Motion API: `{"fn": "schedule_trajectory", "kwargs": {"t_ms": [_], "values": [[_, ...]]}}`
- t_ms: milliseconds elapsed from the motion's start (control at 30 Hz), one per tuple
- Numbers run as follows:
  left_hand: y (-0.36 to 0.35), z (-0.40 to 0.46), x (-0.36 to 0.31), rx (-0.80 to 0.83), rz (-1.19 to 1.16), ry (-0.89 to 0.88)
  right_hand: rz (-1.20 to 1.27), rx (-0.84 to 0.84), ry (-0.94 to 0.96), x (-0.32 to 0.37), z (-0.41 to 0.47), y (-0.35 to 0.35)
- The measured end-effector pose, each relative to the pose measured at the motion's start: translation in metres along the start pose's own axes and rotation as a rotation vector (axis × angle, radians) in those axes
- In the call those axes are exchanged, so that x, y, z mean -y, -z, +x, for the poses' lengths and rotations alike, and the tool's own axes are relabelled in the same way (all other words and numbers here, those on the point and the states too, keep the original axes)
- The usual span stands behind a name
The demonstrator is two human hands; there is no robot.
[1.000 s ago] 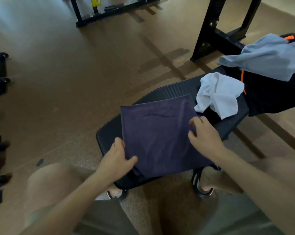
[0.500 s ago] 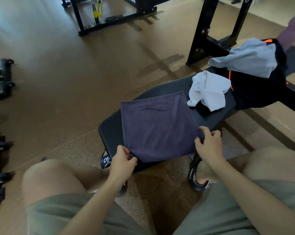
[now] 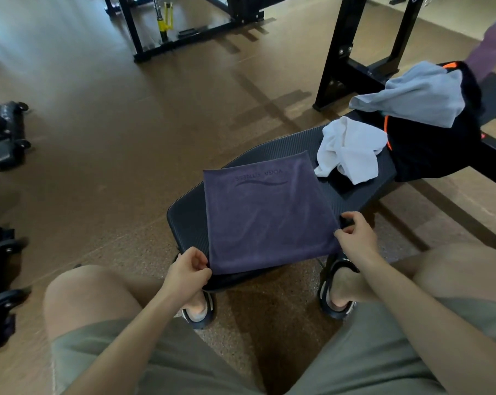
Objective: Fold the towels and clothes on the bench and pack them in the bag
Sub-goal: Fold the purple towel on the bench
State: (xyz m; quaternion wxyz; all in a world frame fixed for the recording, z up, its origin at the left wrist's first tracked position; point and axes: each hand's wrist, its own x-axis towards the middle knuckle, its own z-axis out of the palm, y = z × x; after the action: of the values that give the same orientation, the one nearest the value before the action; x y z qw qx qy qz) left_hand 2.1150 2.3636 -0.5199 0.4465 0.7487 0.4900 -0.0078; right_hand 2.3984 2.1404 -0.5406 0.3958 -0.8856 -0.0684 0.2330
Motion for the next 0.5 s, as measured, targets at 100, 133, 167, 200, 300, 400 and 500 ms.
{"fn": "schedule_trajectory", "kwargs": {"t_ms": [100,133,167,200,300,400,500], "values": [[-0.005,0.004,-0.006,-0.012,-0.097,0.06,-0.001,0.015,-0.009,0.001,-0.002,0.0],[-0.007,0.006,-0.008,-0.014,-0.068,0.057,0.001,0.015,-0.012,0.002,-0.003,0.0],[-0.008,0.007,-0.01,-0.017,0.011,0.035,0.002,0.011,-0.011,0.002,-0.004,0.0],[-0.01,0.009,-0.01,-0.024,0.112,-0.004,0.001,0.004,-0.01,0.002,-0.005,0.0],[-0.016,0.011,-0.008,-0.049,0.325,-0.097,-0.009,-0.006,-0.003,0.001,-0.005,-0.001],[-0.018,0.013,-0.005,-0.044,0.354,-0.116,-0.021,0.002,0.0,0.002,-0.005,-0.001],[-0.018,0.014,-0.003,-0.035,0.366,-0.137,-0.133,-0.033,0.016,0.006,-0.008,-0.002]]}}
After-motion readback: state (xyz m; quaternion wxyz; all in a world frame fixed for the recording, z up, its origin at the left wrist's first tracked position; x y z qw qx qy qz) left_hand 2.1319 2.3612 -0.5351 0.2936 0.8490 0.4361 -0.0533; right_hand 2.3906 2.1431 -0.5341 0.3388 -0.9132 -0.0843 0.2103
